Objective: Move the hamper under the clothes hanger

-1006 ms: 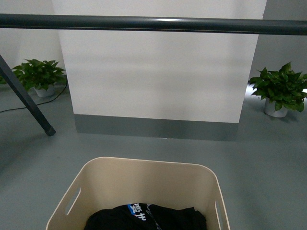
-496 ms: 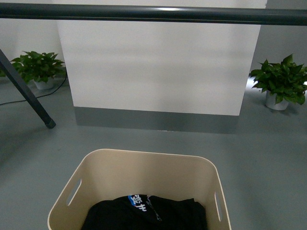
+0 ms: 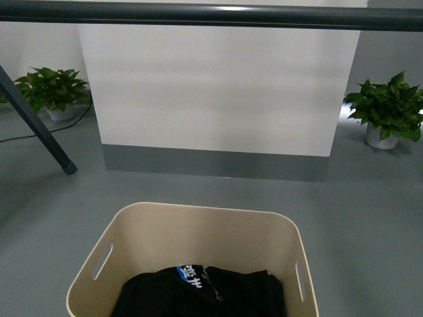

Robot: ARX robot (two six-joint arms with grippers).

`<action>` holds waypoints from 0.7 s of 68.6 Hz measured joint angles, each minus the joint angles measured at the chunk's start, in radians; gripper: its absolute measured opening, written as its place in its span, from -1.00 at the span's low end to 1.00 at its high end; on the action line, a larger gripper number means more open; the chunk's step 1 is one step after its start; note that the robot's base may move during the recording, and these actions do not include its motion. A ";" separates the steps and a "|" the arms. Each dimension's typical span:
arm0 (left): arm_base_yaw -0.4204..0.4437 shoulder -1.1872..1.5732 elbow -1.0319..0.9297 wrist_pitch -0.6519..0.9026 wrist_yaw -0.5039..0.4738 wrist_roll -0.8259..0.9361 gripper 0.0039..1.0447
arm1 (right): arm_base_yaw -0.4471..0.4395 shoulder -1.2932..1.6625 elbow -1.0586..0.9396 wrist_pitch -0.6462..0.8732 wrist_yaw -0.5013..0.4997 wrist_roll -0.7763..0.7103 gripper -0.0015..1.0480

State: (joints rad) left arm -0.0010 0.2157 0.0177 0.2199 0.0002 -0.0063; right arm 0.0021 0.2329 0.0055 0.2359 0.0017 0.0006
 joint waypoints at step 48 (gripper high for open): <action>0.000 -0.211 0.000 -0.218 0.000 0.000 -0.94 | -0.001 -0.228 0.000 -0.234 -0.003 0.000 -0.96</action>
State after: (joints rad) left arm -0.0010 0.0044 0.0181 0.0021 0.0002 -0.0063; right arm 0.0013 0.0051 0.0059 0.0017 -0.0010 0.0006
